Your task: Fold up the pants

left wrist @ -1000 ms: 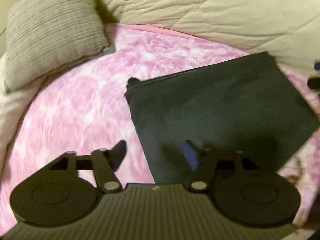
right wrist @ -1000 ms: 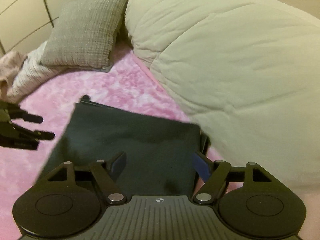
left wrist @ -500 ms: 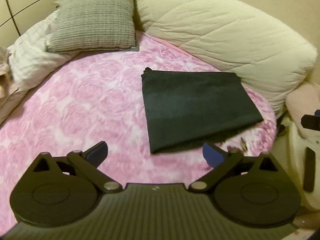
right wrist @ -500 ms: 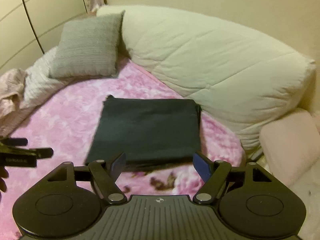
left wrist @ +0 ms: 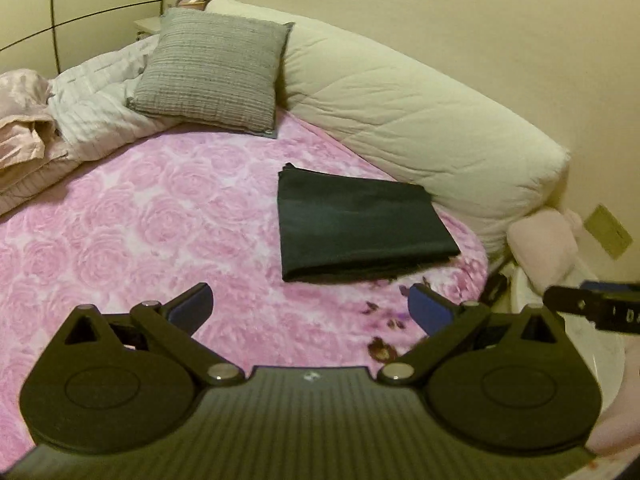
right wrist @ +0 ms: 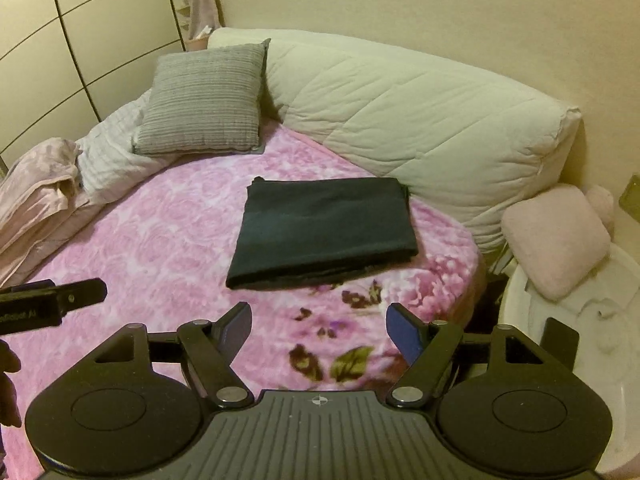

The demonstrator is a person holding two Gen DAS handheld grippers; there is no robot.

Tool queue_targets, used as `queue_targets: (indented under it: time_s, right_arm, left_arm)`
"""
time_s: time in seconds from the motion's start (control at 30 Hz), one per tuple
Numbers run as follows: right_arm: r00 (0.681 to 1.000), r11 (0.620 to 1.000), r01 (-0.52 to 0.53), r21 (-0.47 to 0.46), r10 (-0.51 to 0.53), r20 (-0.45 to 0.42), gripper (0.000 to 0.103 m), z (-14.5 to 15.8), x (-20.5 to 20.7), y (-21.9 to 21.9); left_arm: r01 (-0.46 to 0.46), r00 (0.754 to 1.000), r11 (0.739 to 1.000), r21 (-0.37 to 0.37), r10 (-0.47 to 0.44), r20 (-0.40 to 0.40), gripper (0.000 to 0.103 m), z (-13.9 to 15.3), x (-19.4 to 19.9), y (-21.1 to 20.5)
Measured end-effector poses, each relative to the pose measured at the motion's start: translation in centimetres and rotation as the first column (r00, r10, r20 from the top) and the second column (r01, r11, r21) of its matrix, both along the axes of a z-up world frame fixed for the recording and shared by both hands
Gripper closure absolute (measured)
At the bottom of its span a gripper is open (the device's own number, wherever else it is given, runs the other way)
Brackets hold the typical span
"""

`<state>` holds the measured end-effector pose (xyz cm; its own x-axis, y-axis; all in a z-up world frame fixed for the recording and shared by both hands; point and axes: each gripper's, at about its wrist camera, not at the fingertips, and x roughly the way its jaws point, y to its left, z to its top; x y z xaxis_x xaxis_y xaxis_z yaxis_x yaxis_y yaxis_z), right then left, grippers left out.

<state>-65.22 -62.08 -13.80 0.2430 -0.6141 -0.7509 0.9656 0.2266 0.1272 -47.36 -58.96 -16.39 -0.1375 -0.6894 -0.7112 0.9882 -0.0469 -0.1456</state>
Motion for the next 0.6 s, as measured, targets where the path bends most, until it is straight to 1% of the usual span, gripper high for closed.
queue_targets:
  time_s: [0.07,0.13,0.23,0.3,0.37,0.43,0.6]
  right_arm:
    - [1.000,1.000,-0.008,-0.004,0.008,-0.004,0.032,0.3,-0.1,0.7]
    - [1.000,1.000,-0.016,-0.011,0.016,-0.016,0.032,0.7,-0.2,1.5]
    - [1.000,1.000,-0.023,-0.014,0.023,-0.020,0.032,1.2,-0.8,2.0]
    - [0.999,1.000,-0.026,-0.008,0.026,-0.025,0.032,1.4,-1.2,2.3]
    - [0.999,0.999,-0.033,-0.008,0.033,-0.023,0.032,1.6,-1.7,2.5]
    - [0.999,0.999,-0.042,-0.004,0.042,-0.024,0.032,1.7,-2.1,2.6]
    - [0.998,0.998,-0.066,0.006,0.066,0.001,0.032,1.9,-3.0,2.6]
  left_arm:
    - [0.018,1.000,1.000,-0.011,-0.017,0.024,0.001,0.4,-0.5,1.0]
    - [0.010,0.999,1.000,-0.013,-0.009,0.044,0.001,0.9,-1.0,1.8]
    - [-0.015,1.000,1.000,0.020,0.014,0.025,0.001,1.1,-1.5,2.4]
    - [-0.029,0.999,0.999,0.041,0.028,0.031,0.001,1.3,-2.0,2.7]
    - [-0.043,0.998,0.998,0.047,0.041,0.044,0.001,1.6,-2.7,2.9]
    - [-0.055,0.998,0.997,0.056,0.053,0.041,0.001,1.9,-3.2,3.1]
    - [-0.090,0.994,0.994,0.065,0.086,0.061,0.001,2.8,-4.5,3.2]
